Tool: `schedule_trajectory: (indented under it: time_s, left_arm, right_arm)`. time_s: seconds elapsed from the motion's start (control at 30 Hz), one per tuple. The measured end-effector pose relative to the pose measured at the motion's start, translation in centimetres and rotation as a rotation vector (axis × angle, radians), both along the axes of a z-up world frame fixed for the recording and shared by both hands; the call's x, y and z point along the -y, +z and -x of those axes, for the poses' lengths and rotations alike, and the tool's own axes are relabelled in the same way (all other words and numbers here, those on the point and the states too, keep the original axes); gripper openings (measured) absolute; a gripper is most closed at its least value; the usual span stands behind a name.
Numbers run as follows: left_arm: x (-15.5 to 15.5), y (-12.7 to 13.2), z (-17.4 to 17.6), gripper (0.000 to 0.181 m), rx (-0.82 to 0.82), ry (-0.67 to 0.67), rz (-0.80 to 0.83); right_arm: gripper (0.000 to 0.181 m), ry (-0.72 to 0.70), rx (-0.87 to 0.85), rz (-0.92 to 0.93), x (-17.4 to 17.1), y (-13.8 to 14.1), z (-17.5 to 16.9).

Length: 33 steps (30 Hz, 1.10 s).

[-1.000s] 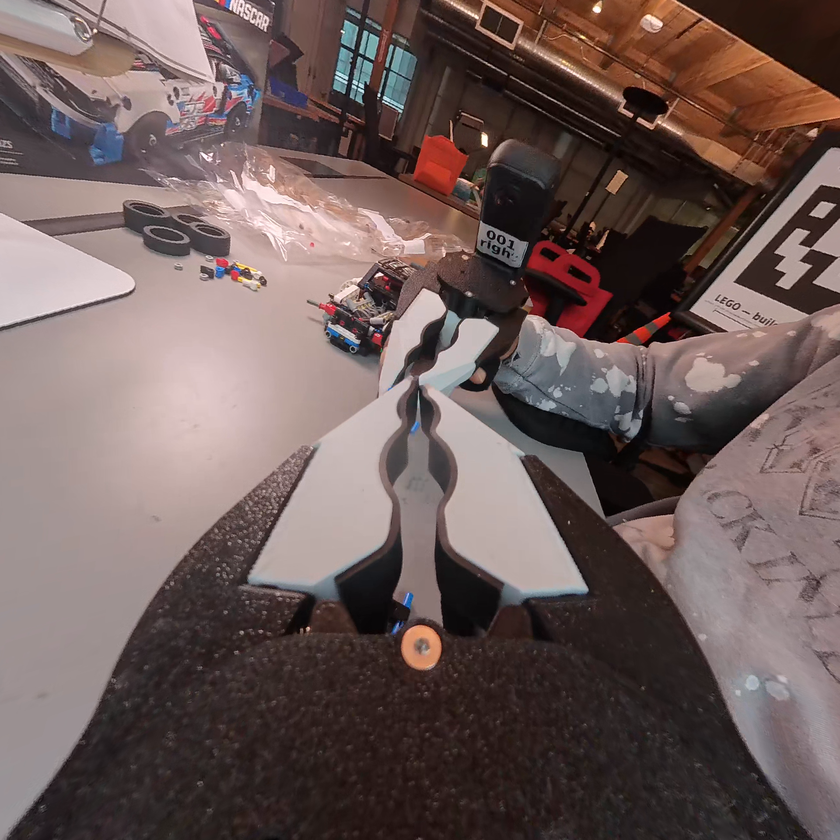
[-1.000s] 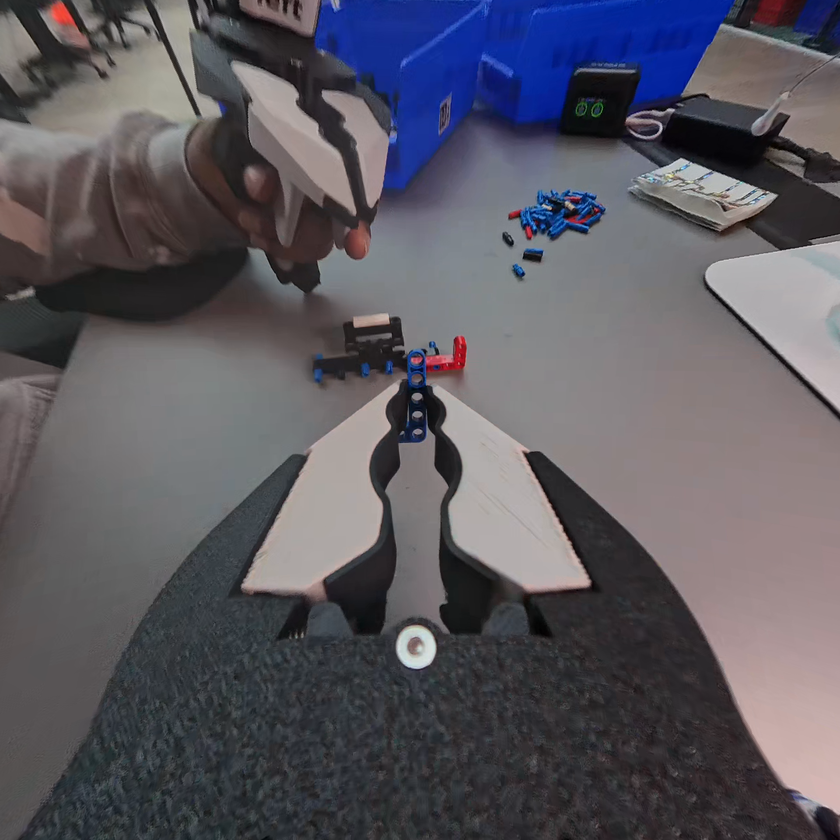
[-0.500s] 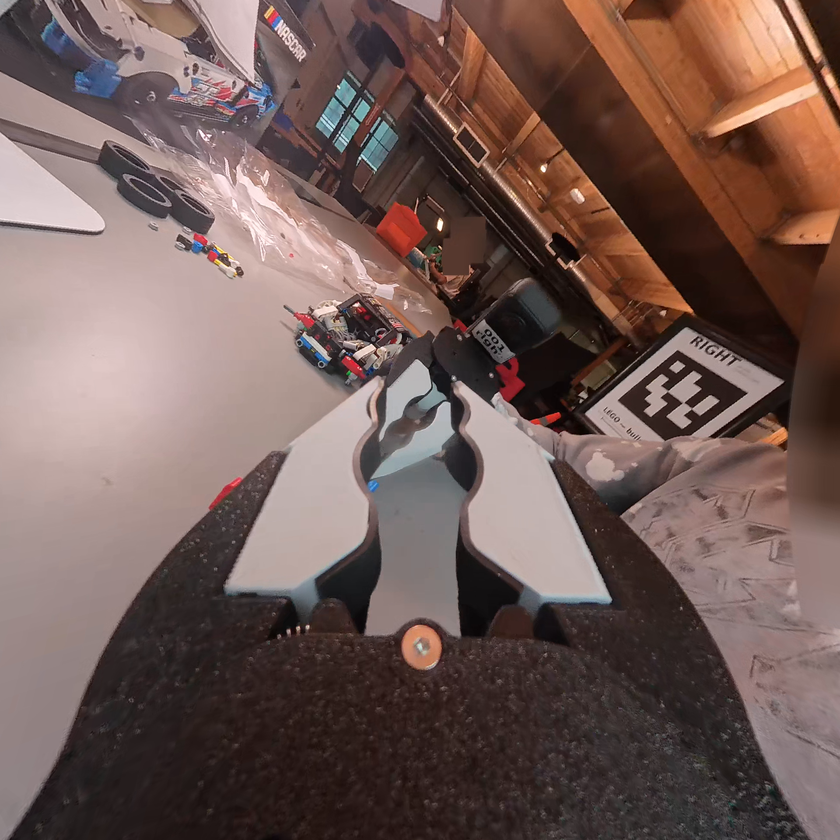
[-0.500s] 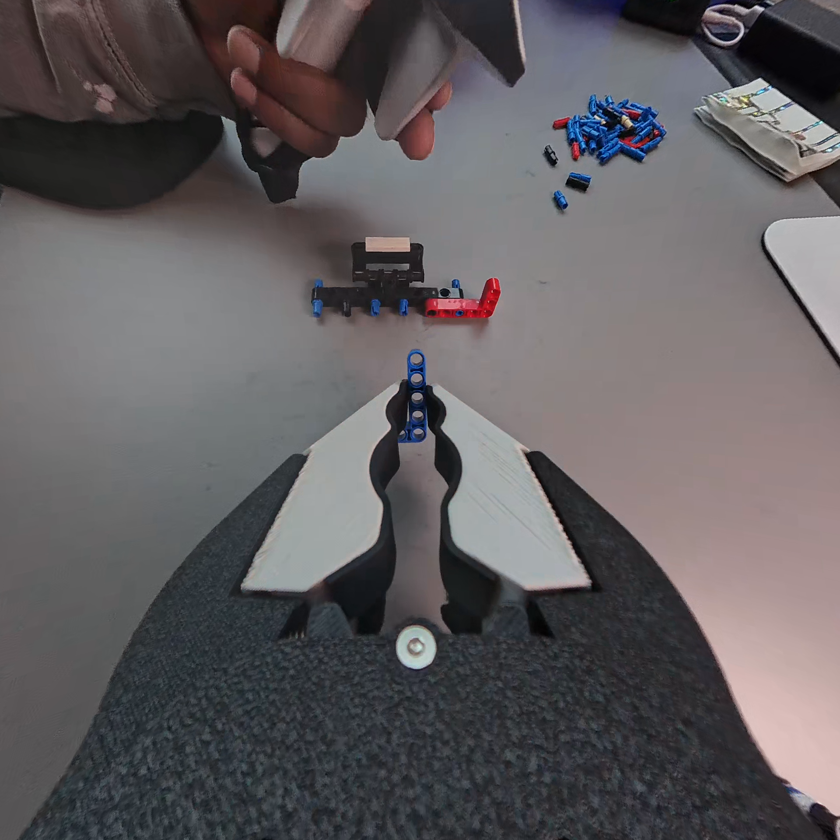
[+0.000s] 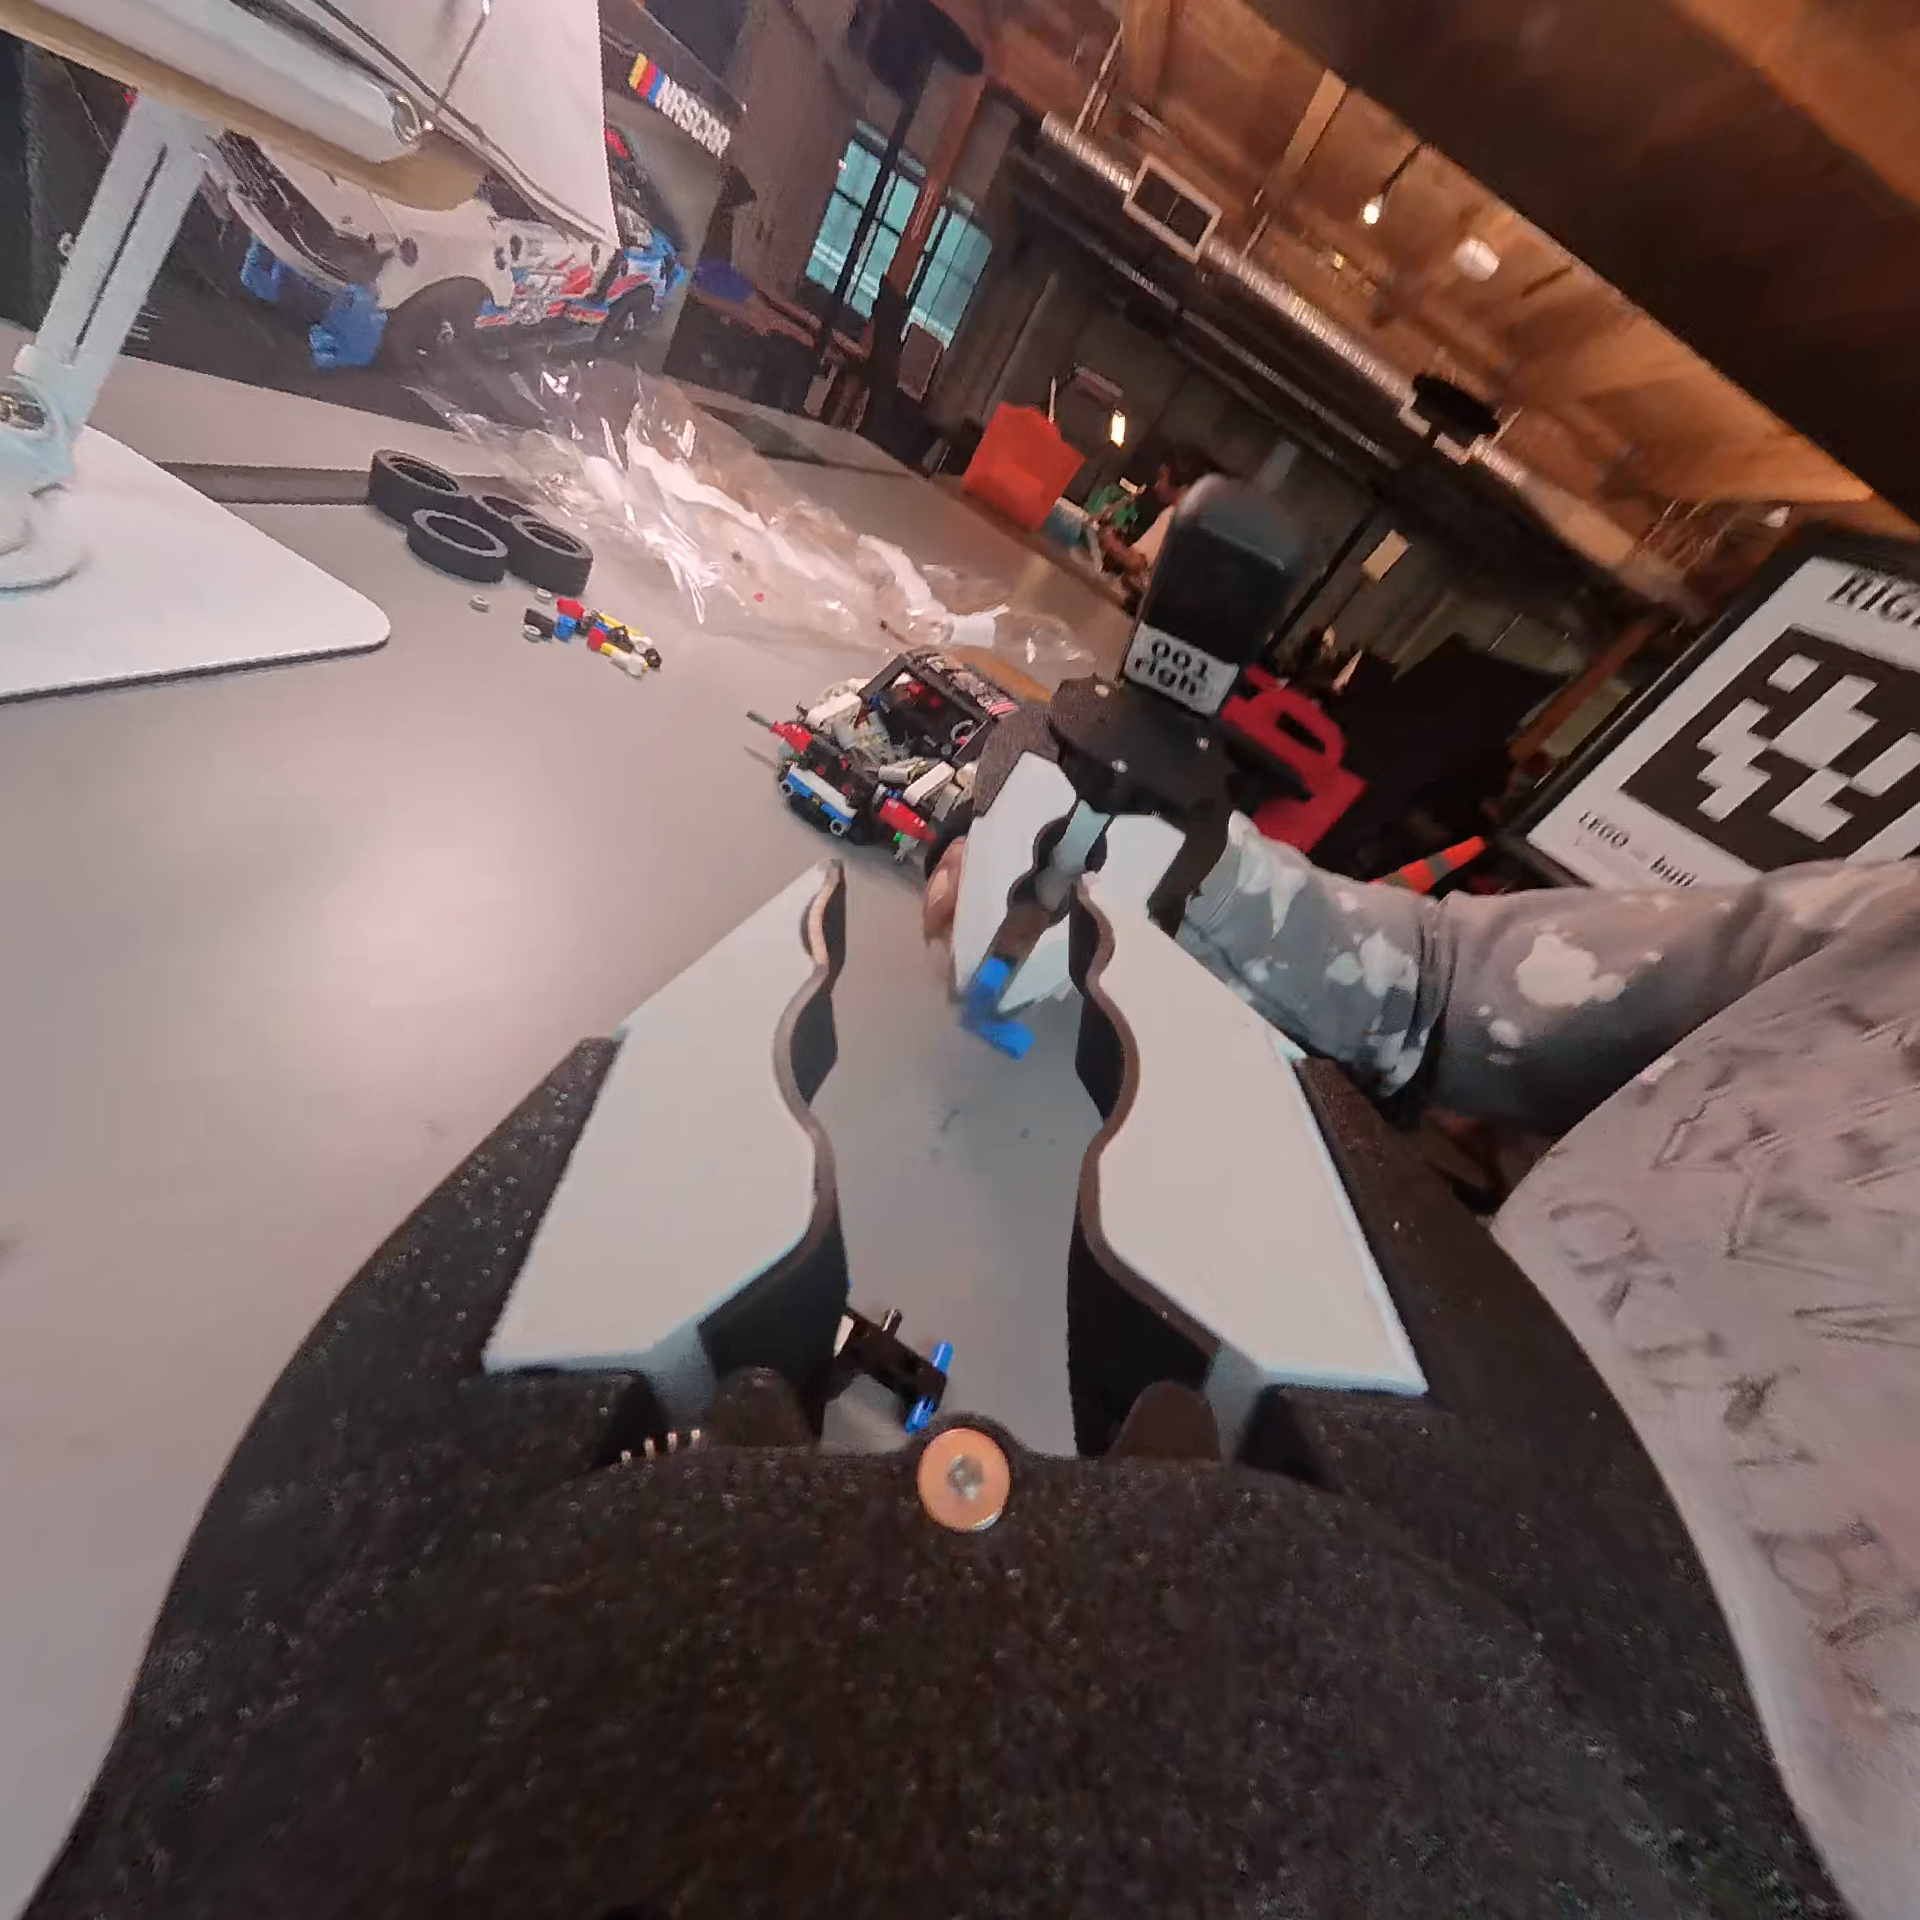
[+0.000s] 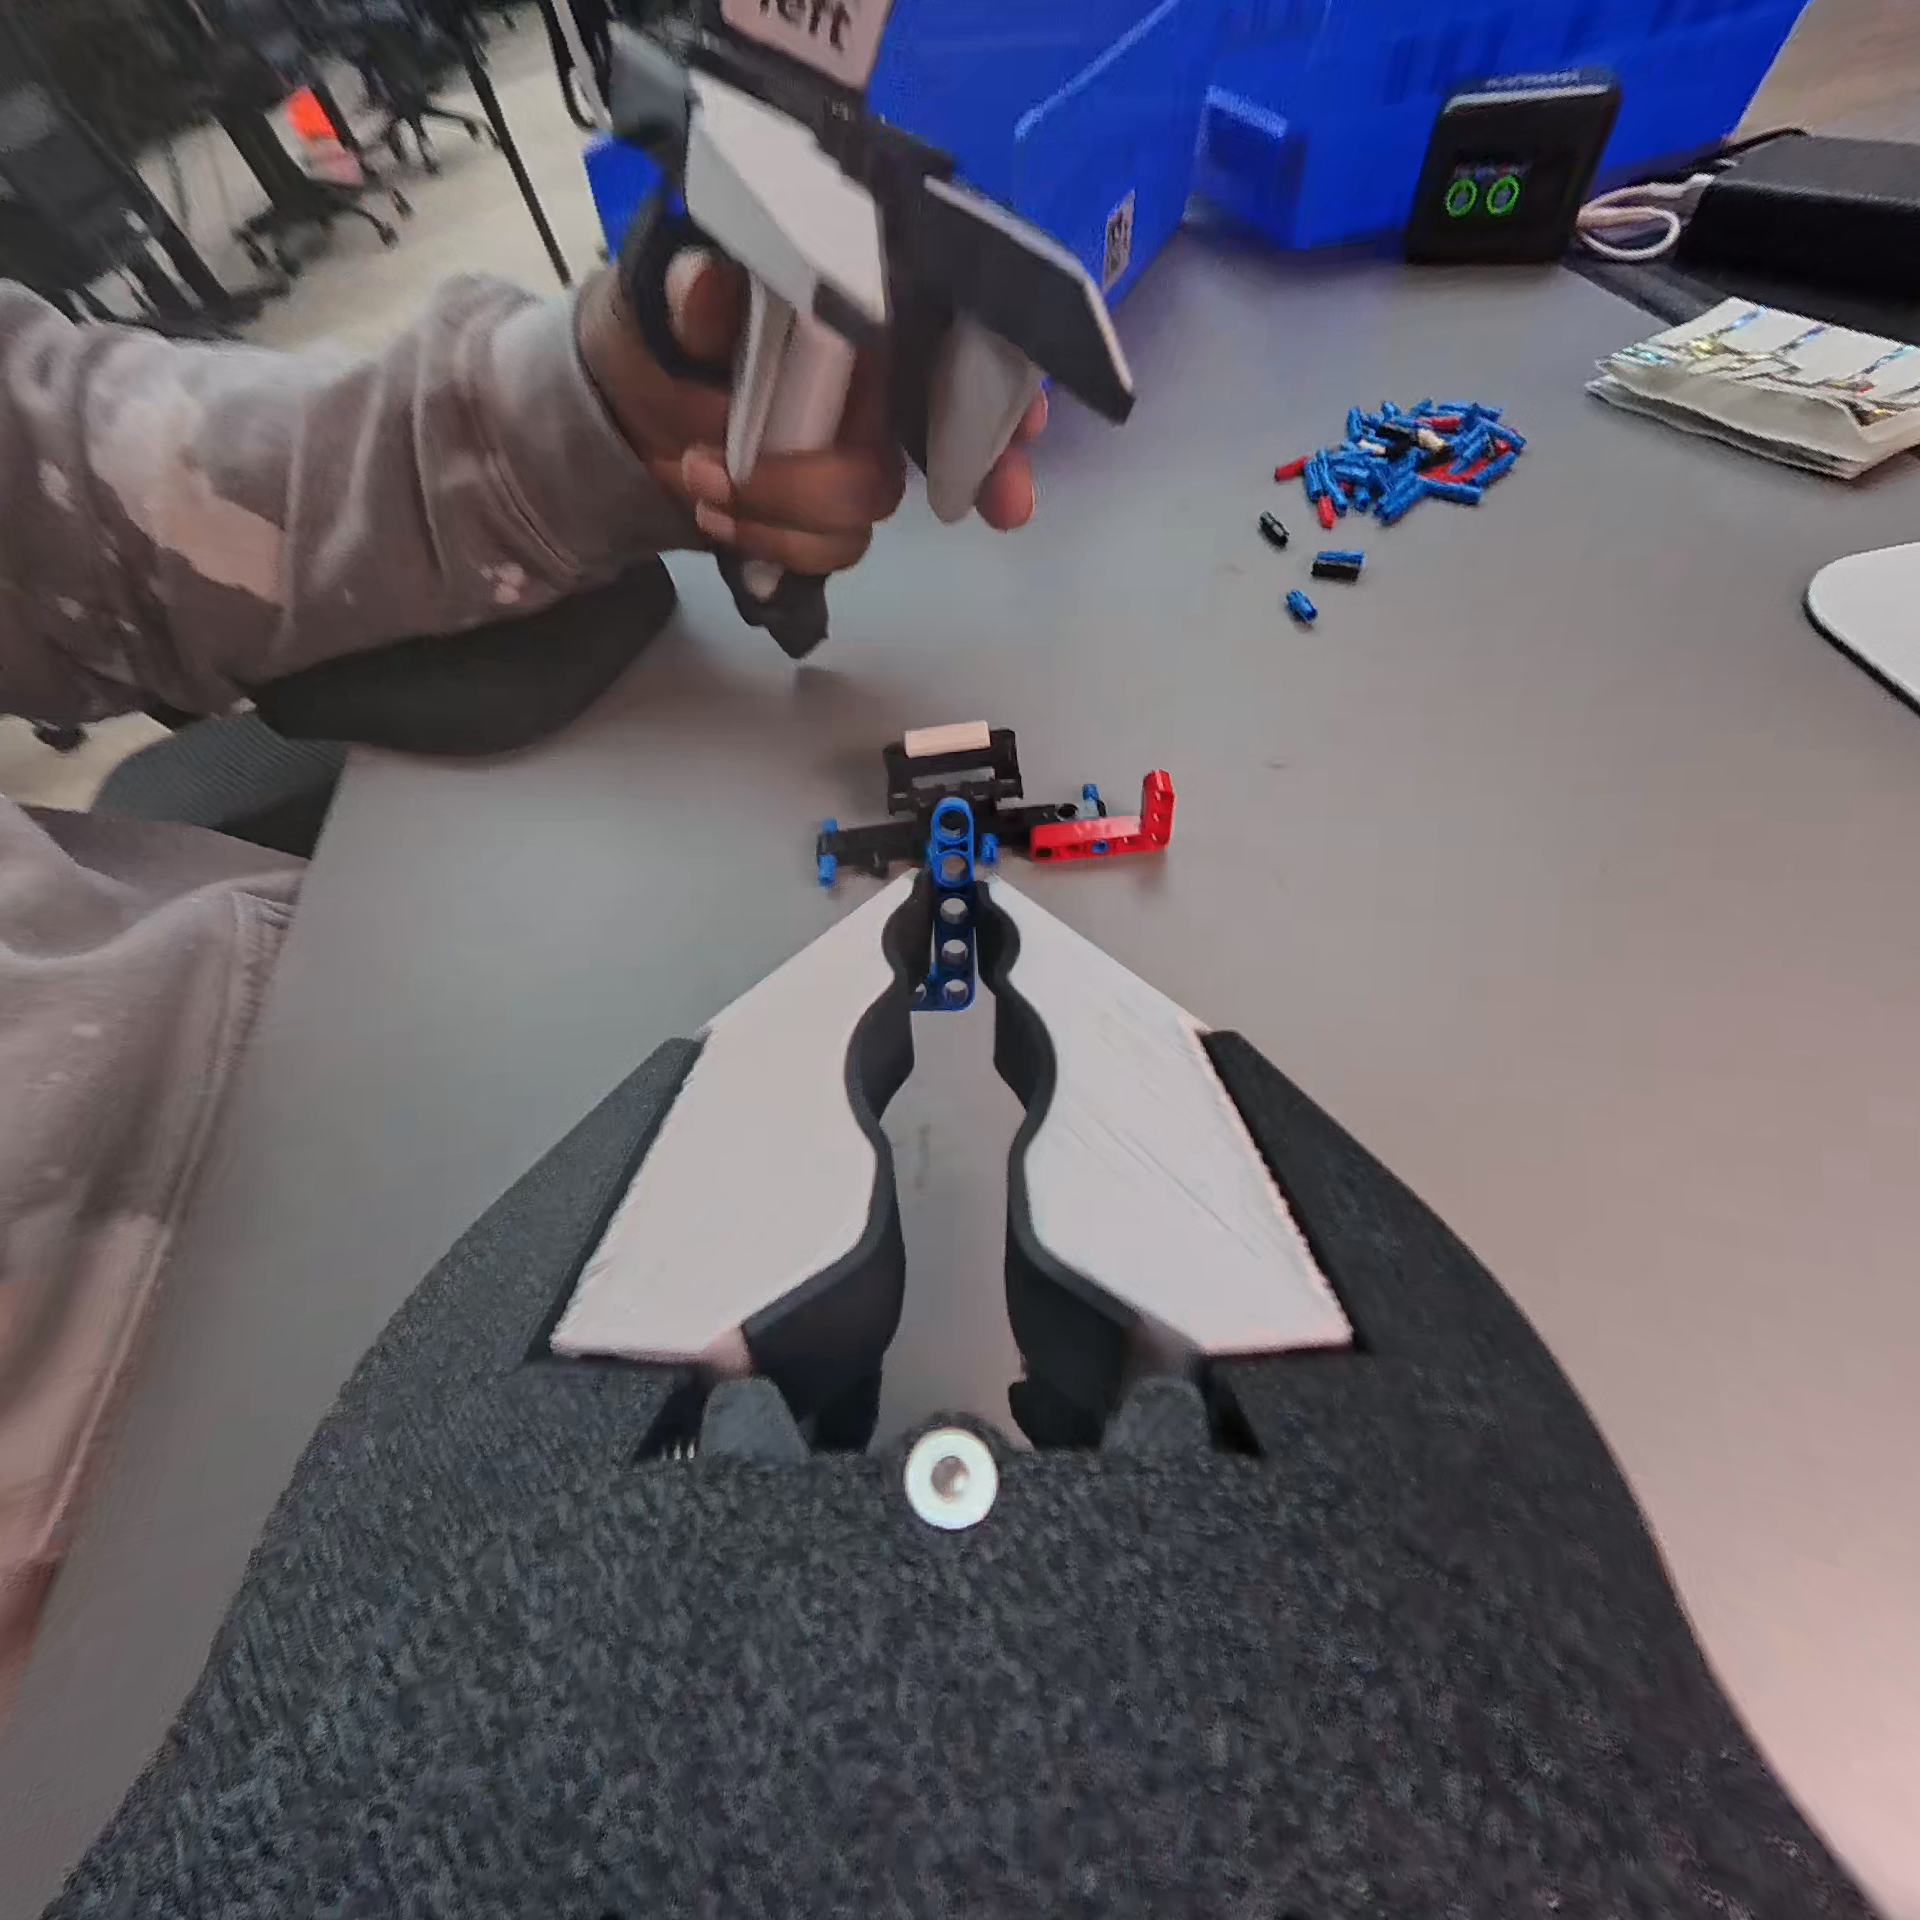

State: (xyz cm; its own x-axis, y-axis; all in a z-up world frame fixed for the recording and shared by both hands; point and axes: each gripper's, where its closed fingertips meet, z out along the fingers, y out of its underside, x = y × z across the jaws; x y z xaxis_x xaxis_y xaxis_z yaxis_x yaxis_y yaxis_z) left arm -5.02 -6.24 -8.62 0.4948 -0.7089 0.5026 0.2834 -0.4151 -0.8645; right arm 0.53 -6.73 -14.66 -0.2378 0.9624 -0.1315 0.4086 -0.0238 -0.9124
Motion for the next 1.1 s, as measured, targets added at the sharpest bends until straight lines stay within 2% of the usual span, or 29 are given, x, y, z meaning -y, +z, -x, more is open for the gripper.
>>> schedule_trajectory:
  time_s: [0.03, 0.27, 0.43, 0.67, 0.73, 0.97, 1.03, 1.1]
  left_arm:
    - [0.2, -0.3, -0.4, 0.040, -0.047, -0.008, -0.013]
    - [2.6, -1.6, -4.7, 0.029, -0.280, -0.135, -0.166]
    - [4.0, -1.2, -6.9, 0.023, -0.332, -0.180, -0.288]
    - [6.2, -0.1, -8.0, 0.007, -0.319, -0.268, -0.383]
    - [6.5, 0.1, -8.2, 0.013, -0.326, -0.274, -0.400]
    - [8.4, -0.2, -9.3, 0.014, -0.333, -0.381, -0.424]
    - [8.3, -0.3, -9.4, 0.023, -0.328, -0.378, -0.416]
    - [8.6, -0.4, -9.7, 0.019, -0.320, -0.403, -0.413]
  right_arm:
    - [0.007, 0.015, -0.036, 0.062, 0.3, 0.7, 0.0]
    - [0.007, 0.203, -0.175, 0.550, 2.7, 5.1, -0.8]
    - [0.007, 0.339, -0.105, 0.796, 4.4, 5.4, -1.5]
    - [0.009, 0.439, -0.045, 0.820, 6.8, 5.2, -1.8]
    - [0.007, 0.457, -0.047, 0.814, 7.1, 5.3, -2.0]
    - [0.007, 0.551, 0.001, 0.769, 9.0, 5.0, -3.0]
    - [0.007, 0.572, 0.001, 0.760, 9.3, 5.1, -3.3]
    - [0.007, 0.589, 0.004, 0.756, 9.6, 5.0, -3.4]
